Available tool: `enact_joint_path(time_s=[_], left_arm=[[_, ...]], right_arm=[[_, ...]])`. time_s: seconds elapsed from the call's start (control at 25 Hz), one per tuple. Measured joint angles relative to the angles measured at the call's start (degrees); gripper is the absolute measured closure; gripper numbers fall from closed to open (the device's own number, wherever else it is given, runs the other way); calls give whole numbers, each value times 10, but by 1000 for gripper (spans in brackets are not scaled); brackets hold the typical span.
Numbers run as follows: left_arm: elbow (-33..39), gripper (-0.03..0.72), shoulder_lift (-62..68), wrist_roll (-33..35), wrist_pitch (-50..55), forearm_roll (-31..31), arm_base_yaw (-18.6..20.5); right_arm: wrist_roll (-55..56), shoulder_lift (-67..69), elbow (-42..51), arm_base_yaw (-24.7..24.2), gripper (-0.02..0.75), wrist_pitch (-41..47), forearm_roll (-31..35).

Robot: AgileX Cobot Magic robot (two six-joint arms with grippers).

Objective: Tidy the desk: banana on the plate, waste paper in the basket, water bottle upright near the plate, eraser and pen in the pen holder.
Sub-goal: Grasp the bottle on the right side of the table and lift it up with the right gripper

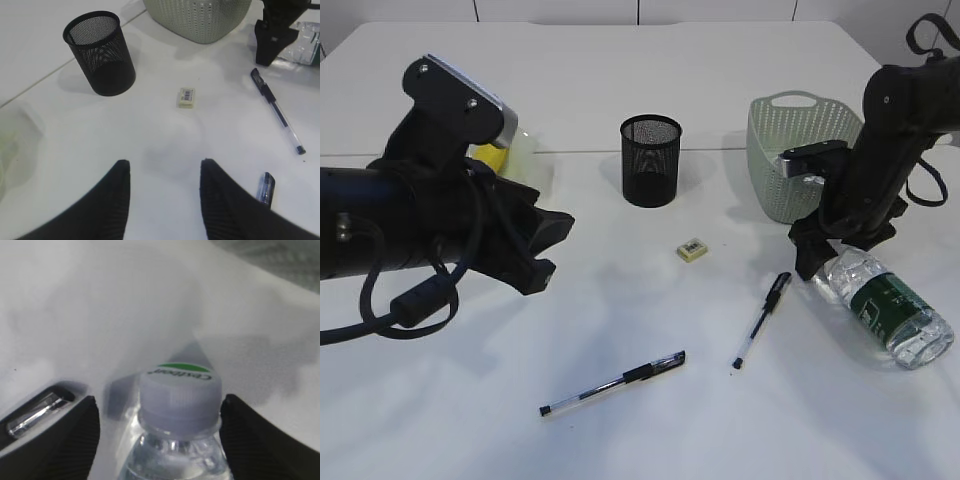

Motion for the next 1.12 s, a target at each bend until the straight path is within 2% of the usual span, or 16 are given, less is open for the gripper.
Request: enact_joint_path(time_s=[0.08, 0.16, 0.48, 0.56, 0.64, 0.72, 0.92, 1.12], left_arm=[[0, 363, 0, -57, -5, 55, 8], [0, 365, 0, -84, -5, 88, 16], [0, 367, 7, -108, -4, 111, 24], [0, 369, 7, -125, -6, 123, 24], [0, 371, 7, -169, -10, 160, 24], [0, 388, 7, -238, -20, 222, 24], [0, 428, 7, -485, -71, 480, 43], [0, 432, 8, -688, -118, 709, 72]], right_arm=[[-1, 7, 0, 0, 182, -1, 3], [-2, 10, 0, 0, 182, -1, 5], [-3, 10, -20, 0, 211, 0, 9], [-3, 10, -24, 0, 238, 2, 9], [-3, 10, -27, 0, 256, 5, 10], [-5, 10, -28, 0, 265, 10, 10], [-7, 10, -28, 0, 268, 15, 13], [-12, 10, -28, 0, 268, 18, 21]])
